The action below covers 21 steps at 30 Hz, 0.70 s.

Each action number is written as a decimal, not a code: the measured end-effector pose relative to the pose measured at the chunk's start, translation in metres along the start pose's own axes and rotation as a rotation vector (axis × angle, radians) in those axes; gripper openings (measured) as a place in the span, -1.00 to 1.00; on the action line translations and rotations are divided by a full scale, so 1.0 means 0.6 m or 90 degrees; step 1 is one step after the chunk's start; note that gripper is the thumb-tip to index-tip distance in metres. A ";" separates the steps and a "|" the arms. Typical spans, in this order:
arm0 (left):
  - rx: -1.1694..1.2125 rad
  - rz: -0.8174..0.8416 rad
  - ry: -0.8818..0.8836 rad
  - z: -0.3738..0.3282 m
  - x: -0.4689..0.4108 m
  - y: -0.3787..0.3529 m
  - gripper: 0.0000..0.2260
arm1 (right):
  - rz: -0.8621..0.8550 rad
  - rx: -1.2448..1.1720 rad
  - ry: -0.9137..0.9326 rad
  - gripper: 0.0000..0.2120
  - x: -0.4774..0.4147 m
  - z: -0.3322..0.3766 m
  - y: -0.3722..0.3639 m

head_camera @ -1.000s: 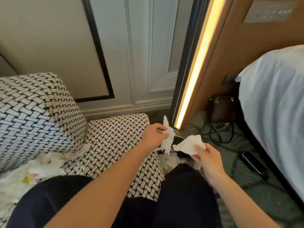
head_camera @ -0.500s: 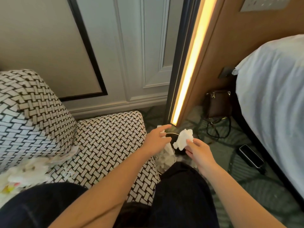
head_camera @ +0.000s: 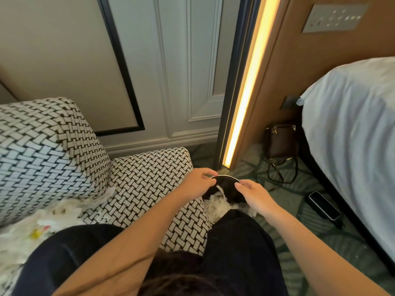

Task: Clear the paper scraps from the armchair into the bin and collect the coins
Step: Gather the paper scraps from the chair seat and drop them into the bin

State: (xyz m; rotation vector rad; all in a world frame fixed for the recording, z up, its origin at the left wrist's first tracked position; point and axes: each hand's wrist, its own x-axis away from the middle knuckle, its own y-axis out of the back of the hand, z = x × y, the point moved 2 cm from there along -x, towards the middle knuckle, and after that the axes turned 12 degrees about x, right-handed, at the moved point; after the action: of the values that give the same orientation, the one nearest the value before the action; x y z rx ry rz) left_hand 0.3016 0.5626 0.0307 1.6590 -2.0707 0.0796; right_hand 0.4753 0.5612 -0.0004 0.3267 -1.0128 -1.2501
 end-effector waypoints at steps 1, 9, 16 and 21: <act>-0.010 0.002 -0.006 -0.002 0.010 0.005 -0.70 | -0.013 0.011 0.016 -0.58 0.009 0.012 0.005; -0.062 -0.039 -0.077 -0.015 0.097 0.077 -0.74 | -0.062 0.017 0.160 -0.72 0.082 0.118 0.000; -0.054 -0.166 -0.141 -0.002 0.206 0.207 -0.78 | -0.032 0.049 0.291 -0.71 0.154 0.245 -0.058; 0.022 -0.258 -0.139 0.041 0.286 0.307 -0.84 | -0.008 0.078 0.391 -0.71 0.207 0.337 -0.116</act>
State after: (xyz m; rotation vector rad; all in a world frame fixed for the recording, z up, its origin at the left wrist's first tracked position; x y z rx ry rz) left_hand 0.0963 0.4478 0.1235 2.1559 -1.8436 -0.2099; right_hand 0.2710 0.4887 0.1181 0.7601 -0.5558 -1.0034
